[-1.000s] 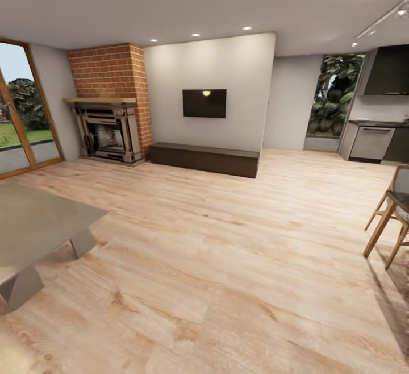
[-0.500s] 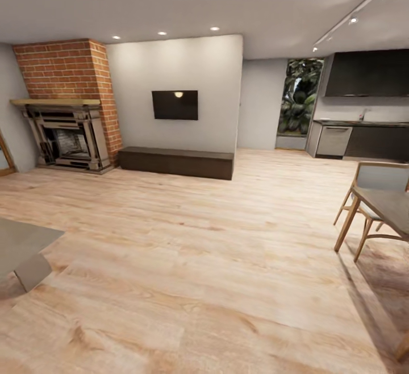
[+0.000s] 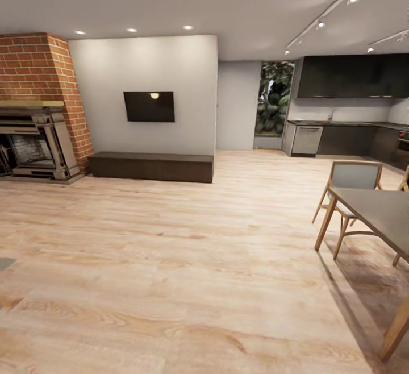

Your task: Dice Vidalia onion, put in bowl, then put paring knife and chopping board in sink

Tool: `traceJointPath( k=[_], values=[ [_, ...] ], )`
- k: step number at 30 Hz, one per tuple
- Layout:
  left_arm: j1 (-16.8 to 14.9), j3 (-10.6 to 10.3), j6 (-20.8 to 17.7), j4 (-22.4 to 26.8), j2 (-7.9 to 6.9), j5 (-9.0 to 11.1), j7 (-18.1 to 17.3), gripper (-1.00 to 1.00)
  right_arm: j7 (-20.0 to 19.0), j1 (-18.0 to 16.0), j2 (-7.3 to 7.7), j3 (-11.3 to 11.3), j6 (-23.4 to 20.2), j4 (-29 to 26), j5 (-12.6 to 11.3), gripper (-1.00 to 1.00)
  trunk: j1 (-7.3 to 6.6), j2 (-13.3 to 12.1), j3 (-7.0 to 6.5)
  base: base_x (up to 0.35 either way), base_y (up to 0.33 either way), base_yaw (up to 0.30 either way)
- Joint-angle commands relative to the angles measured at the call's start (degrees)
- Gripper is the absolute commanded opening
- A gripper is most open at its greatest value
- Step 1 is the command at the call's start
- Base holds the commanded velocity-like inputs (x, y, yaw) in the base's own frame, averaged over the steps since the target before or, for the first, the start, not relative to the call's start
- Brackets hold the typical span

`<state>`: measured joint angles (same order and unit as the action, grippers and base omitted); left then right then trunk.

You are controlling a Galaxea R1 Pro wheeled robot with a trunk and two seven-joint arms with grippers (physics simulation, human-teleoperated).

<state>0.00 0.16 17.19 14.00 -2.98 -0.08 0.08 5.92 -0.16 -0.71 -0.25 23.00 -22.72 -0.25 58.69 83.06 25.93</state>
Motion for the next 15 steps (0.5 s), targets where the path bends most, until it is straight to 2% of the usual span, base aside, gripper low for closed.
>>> traceJointPath(
  k=[1,15],
  values=[
    [0.0,0.01,0.12,0.01,0.0,-0.01,0.01,1.0,0.14,-0.02,-0.05,-0.02,0.16,-0.01,-0.02,1.0,0.03,0.02,0.05,0.318,0.0,-0.024],
    [0.0,0.02,0.12,0.04,0.0,-0.01,0.01,1.0,0.14,-0.02,-0.08,-0.02,0.14,-0.02,-0.01,1.0,0.03,0.02,0.04,0.318,0.0,-0.005]
  ],
)
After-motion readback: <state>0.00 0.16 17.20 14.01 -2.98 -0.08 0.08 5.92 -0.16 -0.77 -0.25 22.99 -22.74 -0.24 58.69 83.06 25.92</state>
